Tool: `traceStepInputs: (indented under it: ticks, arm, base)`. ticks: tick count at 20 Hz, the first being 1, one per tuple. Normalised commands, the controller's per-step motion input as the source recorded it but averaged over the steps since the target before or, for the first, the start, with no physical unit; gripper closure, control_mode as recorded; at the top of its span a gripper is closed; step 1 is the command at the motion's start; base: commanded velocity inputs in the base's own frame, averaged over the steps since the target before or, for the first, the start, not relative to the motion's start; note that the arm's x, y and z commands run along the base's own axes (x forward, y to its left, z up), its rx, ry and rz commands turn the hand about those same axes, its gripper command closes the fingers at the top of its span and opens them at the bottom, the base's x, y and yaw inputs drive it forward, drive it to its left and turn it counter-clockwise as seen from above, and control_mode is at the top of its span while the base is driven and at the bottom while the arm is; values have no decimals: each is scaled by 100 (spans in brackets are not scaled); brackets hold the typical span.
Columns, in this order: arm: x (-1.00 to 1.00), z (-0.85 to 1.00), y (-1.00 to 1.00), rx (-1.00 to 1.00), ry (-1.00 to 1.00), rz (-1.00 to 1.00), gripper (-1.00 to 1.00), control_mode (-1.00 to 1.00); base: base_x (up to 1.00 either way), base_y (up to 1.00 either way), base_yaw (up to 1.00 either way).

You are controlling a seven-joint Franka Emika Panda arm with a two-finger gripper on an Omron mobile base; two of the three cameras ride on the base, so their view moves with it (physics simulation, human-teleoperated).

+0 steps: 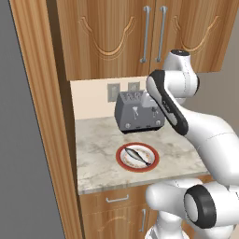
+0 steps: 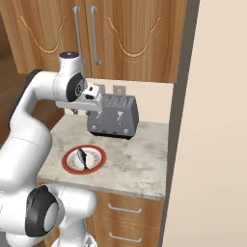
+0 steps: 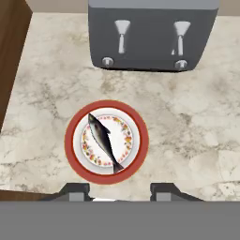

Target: Place the fish on the rack of the oven, and slide the rack back inside. Close the oven door.

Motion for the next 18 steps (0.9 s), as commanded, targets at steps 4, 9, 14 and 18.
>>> traceStepInputs:
  ticks: [4,9,14,18]
  arm:
    - [-37,-43,0,0,0,4,-100,-100]
    - [-41,-77,14,0,-1,15,-100,-100]
    - [0,-64,20,0,0,20,-100,-100]
    - [20,-50,19,0,7,22,-100,-100]
  base:
    - [0,0,0]
    - [0,0,0]
    - [0,0,0]
    - [0,0,0]
